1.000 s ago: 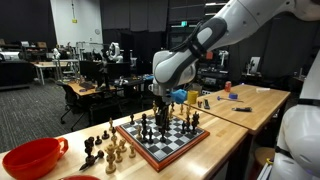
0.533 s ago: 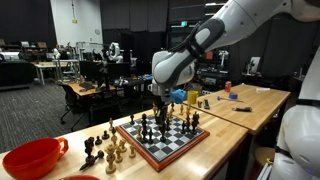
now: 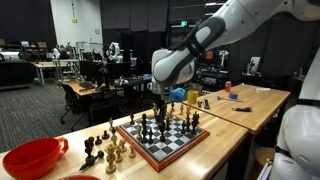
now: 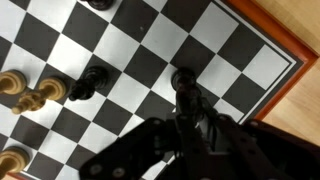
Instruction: Make a move with one black chess piece
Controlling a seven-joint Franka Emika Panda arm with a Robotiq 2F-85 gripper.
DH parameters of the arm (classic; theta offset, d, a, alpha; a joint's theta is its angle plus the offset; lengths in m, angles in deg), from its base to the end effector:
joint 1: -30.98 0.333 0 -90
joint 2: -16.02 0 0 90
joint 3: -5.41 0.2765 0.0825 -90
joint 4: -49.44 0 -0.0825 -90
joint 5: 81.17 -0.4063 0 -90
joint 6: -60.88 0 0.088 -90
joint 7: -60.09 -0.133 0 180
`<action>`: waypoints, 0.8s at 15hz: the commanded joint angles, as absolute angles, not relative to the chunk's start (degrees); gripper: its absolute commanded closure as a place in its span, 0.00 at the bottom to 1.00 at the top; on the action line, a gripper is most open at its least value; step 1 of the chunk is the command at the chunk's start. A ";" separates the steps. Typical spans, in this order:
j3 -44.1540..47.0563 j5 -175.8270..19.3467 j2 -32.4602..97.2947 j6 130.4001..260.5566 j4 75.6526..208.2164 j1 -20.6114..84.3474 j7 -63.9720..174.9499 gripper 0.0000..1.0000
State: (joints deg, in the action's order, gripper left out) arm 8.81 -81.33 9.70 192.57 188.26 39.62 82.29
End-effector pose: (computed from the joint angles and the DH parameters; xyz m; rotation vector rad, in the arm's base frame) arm 0.4822 0.1024 0.2689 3.0003 0.9204 -0.0230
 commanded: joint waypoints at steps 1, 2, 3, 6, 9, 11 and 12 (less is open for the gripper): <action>9.59 -81.24 6.80 190.81 189.16 39.47 83.45 0.96; 9.71 -81.03 6.18 190.67 189.40 39.53 83.42 0.96; 9.82 -81.08 5.64 190.37 189.52 39.61 83.44 0.96; 10.04 -81.40 3.55 187.51 189.83 39.91 84.13 0.96; 9.91 -81.90 1.86 185.37 190.45 40.36 85.30 0.96; 9.74 -82.60 1.50 184.50 190.81 40.85 86.73 0.96; 9.69 -82.93 1.56 184.61 191.10 41.10 87.44 0.96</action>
